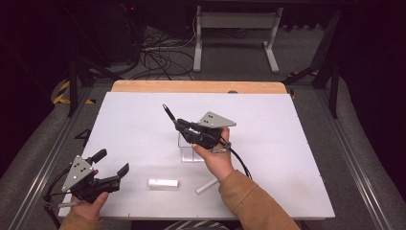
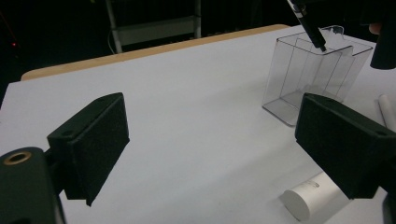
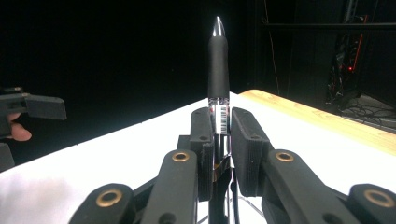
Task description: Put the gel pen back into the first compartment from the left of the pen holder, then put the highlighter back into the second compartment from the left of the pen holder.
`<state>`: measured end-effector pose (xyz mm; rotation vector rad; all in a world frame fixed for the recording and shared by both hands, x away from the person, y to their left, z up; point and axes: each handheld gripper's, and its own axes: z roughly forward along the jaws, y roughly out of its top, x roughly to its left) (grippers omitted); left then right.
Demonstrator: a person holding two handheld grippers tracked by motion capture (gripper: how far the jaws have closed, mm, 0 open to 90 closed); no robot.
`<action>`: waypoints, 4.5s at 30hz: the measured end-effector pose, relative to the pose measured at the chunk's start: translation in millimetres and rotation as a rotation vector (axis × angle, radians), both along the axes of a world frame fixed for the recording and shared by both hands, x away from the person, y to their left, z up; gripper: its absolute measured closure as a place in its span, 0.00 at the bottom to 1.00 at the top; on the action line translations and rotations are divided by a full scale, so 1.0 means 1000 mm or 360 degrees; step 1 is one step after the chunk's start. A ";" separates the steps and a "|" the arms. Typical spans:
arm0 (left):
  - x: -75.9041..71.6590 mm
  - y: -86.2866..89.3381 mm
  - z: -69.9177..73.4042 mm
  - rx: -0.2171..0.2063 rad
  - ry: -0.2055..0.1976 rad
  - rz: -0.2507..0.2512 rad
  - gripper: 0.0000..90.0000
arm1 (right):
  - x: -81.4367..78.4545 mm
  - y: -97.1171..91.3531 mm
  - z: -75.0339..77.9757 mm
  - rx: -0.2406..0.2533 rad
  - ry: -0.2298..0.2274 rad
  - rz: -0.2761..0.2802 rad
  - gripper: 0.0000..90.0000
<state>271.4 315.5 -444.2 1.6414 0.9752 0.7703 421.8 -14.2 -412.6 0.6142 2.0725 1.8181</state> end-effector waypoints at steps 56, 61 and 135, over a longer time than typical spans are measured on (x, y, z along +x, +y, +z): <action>0.002 -0.002 0.000 -0.0001 0.0004 -0.0012 0.12 | -0.009 -0.018 0.000 -0.0017 0.0079 -0.0104 0.54; 0.005 -0.003 0.000 -0.0002 0.0000 -0.0022 0.12 | -0.016 -0.028 0.012 -0.0022 0.0028 -0.0137 0.38; 0.013 -0.078 0.041 0.0104 0.0034 -0.0383 0.12 | -0.069 -0.174 -0.008 -0.0222 -0.0038 -0.0259 0.22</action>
